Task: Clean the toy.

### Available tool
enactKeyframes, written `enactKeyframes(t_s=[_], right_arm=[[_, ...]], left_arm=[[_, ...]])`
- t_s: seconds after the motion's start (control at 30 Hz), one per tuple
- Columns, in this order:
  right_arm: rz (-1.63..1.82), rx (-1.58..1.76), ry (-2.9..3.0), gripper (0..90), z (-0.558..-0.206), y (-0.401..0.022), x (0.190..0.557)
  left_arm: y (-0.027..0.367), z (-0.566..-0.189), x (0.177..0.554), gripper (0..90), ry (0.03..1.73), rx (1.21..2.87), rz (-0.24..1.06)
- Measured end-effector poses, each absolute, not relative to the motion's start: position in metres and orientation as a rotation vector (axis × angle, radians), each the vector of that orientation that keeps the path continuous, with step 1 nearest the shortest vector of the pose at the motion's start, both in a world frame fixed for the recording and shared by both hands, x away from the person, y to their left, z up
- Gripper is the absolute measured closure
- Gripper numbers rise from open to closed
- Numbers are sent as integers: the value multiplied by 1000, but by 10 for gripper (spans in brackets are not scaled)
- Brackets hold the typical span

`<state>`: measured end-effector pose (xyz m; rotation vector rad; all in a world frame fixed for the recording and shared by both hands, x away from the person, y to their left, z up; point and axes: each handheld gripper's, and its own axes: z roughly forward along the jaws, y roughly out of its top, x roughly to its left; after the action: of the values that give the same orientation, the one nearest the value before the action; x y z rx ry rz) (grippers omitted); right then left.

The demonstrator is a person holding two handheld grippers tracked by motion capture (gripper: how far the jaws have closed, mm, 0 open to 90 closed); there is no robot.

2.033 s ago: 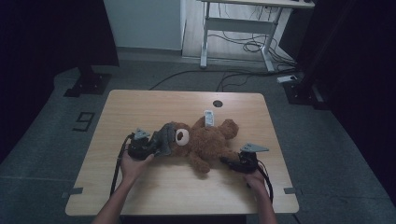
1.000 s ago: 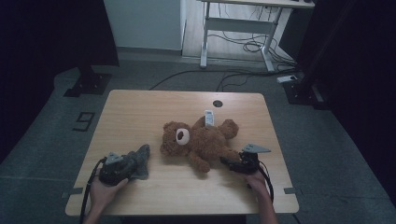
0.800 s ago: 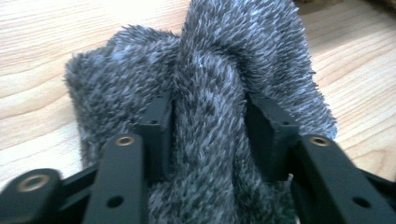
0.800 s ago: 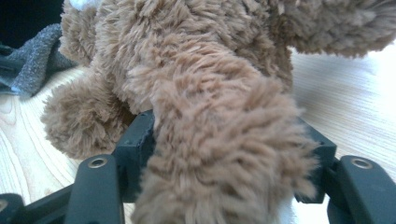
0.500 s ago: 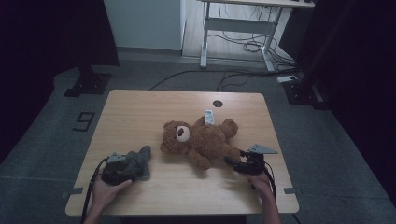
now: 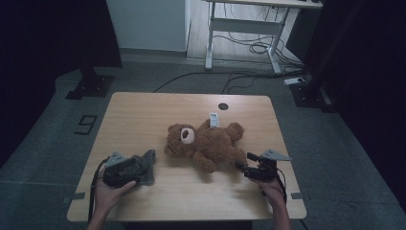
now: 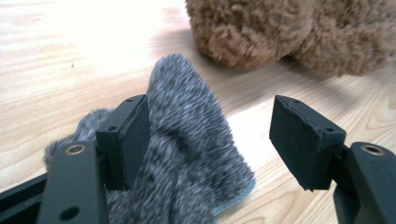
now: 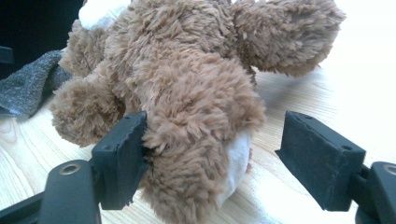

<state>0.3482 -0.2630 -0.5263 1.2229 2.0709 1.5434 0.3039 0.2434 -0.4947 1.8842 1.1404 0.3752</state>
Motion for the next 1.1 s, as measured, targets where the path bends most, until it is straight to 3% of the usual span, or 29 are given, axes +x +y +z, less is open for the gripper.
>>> enactKeyframes(t_s=[0.63,1.1], right_arm=[[1524,1245,2020,241,-527,-269,321],[1475,1245,2096,244,-541,-262,299]], left_arm=[[207,-480,295,325,1040,1912,407],[169,-503,280,336,990,2004,308]])
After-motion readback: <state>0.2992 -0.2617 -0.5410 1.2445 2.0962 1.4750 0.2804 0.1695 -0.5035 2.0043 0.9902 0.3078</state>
